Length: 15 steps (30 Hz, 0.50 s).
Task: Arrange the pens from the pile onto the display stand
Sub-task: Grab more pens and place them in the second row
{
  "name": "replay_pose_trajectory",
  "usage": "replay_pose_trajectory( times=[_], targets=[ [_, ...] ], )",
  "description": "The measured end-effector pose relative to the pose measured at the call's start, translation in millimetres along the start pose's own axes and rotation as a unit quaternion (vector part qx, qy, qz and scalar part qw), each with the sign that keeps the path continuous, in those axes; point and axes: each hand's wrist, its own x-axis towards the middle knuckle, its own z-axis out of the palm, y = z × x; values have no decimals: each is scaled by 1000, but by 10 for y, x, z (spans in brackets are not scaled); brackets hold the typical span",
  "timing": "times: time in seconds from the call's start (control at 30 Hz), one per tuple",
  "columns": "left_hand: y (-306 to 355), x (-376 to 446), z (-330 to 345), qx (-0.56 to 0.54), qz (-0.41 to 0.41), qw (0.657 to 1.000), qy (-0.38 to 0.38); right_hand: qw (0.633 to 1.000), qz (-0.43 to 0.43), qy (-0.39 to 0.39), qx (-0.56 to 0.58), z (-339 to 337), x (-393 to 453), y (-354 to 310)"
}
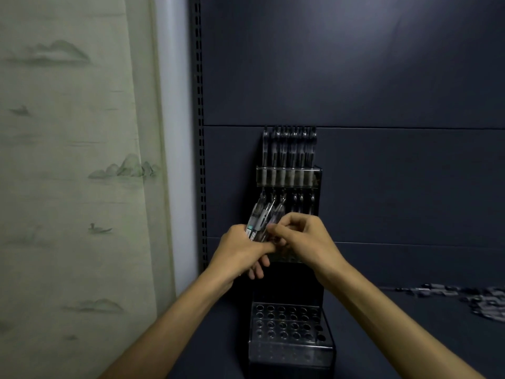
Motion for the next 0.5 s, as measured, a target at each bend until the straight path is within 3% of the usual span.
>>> replay_pose_trajectory(
  times=[0.33, 0.5],
  targets=[
    [0, -47, 14, 51, 4, 999, 14, 994, 33, 16, 99, -48, -16, 8],
    [-8, -43, -20, 62, 12, 998, 24, 981, 20, 88, 171, -170, 94, -56]
  ],
)
